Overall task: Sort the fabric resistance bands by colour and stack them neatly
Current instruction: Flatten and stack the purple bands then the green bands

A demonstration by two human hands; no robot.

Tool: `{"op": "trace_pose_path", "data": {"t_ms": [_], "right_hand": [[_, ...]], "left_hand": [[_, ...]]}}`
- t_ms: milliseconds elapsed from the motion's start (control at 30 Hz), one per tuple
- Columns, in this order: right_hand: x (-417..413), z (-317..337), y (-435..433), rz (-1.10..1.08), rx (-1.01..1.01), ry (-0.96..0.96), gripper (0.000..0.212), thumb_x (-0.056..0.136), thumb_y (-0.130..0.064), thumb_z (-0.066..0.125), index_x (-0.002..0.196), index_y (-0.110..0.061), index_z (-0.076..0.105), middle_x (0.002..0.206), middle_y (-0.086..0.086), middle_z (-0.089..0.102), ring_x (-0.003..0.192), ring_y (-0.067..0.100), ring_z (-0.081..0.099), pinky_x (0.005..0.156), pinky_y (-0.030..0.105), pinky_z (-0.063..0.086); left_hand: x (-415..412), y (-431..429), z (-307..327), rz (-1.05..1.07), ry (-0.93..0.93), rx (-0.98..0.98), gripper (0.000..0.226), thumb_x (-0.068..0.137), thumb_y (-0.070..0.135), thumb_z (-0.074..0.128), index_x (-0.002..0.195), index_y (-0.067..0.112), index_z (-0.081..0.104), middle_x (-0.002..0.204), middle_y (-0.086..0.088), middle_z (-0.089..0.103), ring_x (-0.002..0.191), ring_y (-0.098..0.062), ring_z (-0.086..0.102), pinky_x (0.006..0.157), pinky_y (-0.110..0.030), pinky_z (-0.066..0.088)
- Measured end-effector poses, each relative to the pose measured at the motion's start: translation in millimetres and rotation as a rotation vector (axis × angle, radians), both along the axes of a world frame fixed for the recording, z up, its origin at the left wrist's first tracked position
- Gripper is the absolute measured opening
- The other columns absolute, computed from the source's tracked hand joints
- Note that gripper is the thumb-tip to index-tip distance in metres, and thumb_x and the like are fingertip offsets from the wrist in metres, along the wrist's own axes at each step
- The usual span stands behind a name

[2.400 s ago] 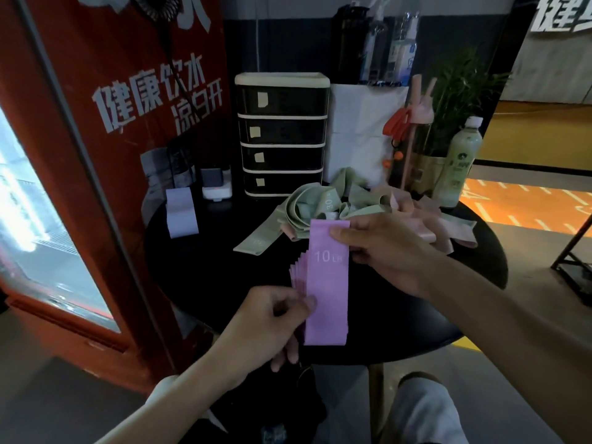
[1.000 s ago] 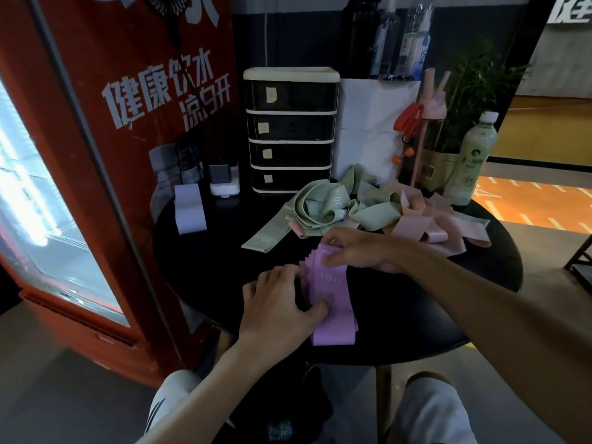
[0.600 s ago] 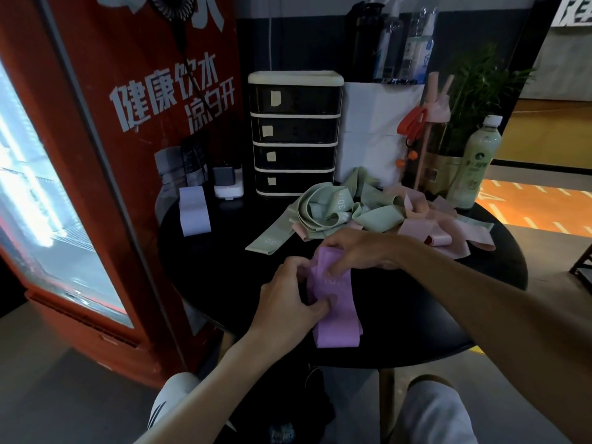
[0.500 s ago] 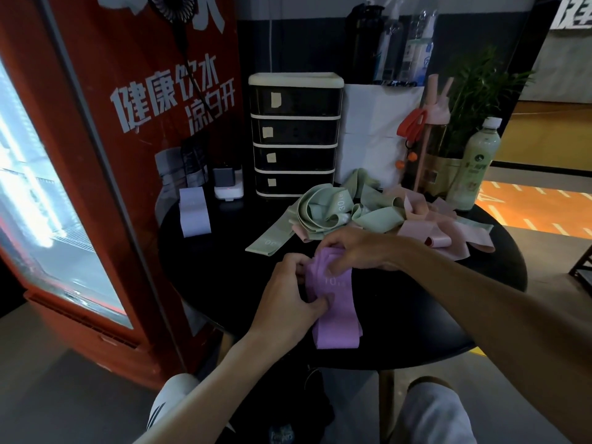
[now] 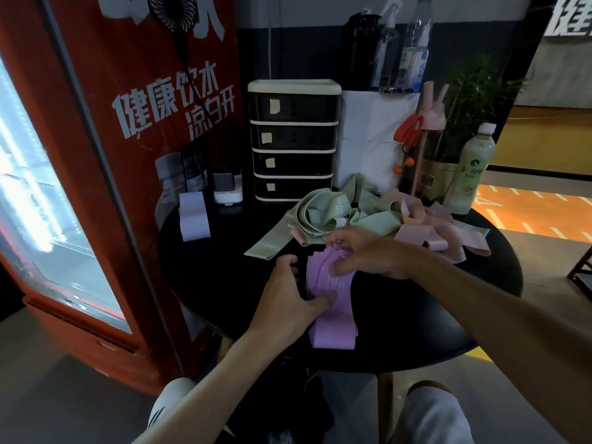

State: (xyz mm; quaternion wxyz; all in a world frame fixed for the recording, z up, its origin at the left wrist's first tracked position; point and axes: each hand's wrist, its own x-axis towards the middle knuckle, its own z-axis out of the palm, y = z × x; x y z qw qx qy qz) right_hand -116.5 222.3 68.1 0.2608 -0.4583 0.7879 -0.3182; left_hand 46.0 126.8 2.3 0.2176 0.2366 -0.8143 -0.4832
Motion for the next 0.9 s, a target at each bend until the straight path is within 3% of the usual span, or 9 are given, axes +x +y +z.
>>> {"op": "trace_pose_path", "data": {"t_ms": [67,133,267,367,467,533,667,800,900], "right_hand": [[-1.4,0.2,8.1,-0.023,-0.108,-0.021,0.034,0.077,-0.001,0.076,0.106,-0.009,0.060,0.095,0.013,0.062,0.093,0.018,0.062,0.077,0.022,0.051],[-1.9,0.2,18.2,-0.078,-0.236,-0.060,0.031,0.077,0.002,0.075,0.099,-0.012,0.059,0.080,0.003,0.053,0.073,0.011,0.053,0.063,0.015,0.046],[-4.0,-7.2,46.8,-0.192,-0.505,-0.161,0.039,0.078,0.000,0.076,0.112,-0.015,0.064,0.102,0.007,0.070,0.096,0.024,0.067,0.085,0.034,0.055],[1.8,-19.5,72.8,-0.202,-0.566,-0.138,0.033,0.078,-0.003,0.076,0.107,-0.016,0.068,0.097,0.002,0.073,0.090,0.010,0.069,0.076,0.020,0.054],[5.2,-41.1,92.7,-0.218,-0.410,0.039,0.036,0.075,-0.005,0.080,0.105,-0.019,0.064,0.092,-0.004,0.068,0.079,0.000,0.063,0.067,0.013,0.050],[5.4,-55.9,98.5,-0.211,-0.369,0.108,0.045,0.074,-0.006,0.082,0.112,-0.016,0.061,0.100,-0.004,0.066,0.086,0.002,0.062,0.072,0.013,0.049],[9.2,-66.6,100.4,-0.175,-0.402,0.220,0.067,0.070,-0.016,0.085,0.124,-0.028,0.048,0.114,-0.018,0.056,0.104,-0.004,0.057,0.085,0.010,0.046],[11.5,-69.5,97.2,-0.113,-0.423,0.204,0.076,0.070,-0.018,0.085,0.133,-0.024,0.043,0.123,-0.015,0.052,0.111,0.000,0.055,0.090,0.013,0.045],[9.5,-69.9,95.8,-0.092,-0.439,0.139,0.077,0.072,-0.015,0.083,0.131,-0.037,0.039,0.118,-0.010,0.058,0.105,0.007,0.061,0.089,0.019,0.050]], "left_hand": [[0.3,3.5,6.3,-0.018,0.000,0.069,0.076,0.075,0.038,0.085,0.134,0.024,0.039,0.112,0.012,0.061,0.098,0.000,0.060,0.081,-0.018,0.051],[-2.8,4.9,10.4,-0.039,0.023,0.103,0.053,0.076,0.027,0.085,0.118,0.020,0.053,0.102,0.007,0.068,0.092,-0.009,0.067,0.081,-0.028,0.057],[-12.0,-3.2,27.8,-0.128,0.137,-0.048,0.018,0.081,0.011,0.077,0.096,0.016,0.069,0.091,0.002,0.073,0.087,-0.018,0.070,0.079,-0.034,0.057],[-18.0,-10.6,48.9,-0.328,0.058,-0.298,0.017,0.084,0.013,0.071,0.099,0.020,0.071,0.089,0.003,0.072,0.084,-0.014,0.067,0.080,-0.035,0.055],[-24.1,-9.0,48.5,-0.489,-0.108,-0.483,0.017,0.084,0.020,0.067,0.100,0.023,0.069,0.090,0.002,0.070,0.084,-0.014,0.066,0.078,-0.042,0.054],[-25.0,-5.6,41.5,-0.514,-0.141,-0.507,0.025,0.080,0.028,0.064,0.105,0.027,0.068,0.094,0.007,0.070,0.088,-0.010,0.066,0.080,-0.041,0.054],[-22.6,-4.6,36.0,-0.513,-0.191,-0.636,0.037,0.076,0.040,0.070,0.112,0.034,0.062,0.099,0.015,0.065,0.091,-0.003,0.061,0.080,-0.036,0.053],[-21.4,-0.6,33.7,-0.501,-0.191,-0.726,0.036,0.080,0.047,0.065,0.114,0.037,0.058,0.102,0.018,0.063,0.094,-0.002,0.059,0.081,-0.035,0.052],[-24.5,0.2,35.0,-0.488,-0.206,-0.761,0.036,0.079,0.045,0.064,0.113,0.036,0.058,0.100,0.018,0.064,0.093,-0.002,0.058,0.080,-0.037,0.052]]}}
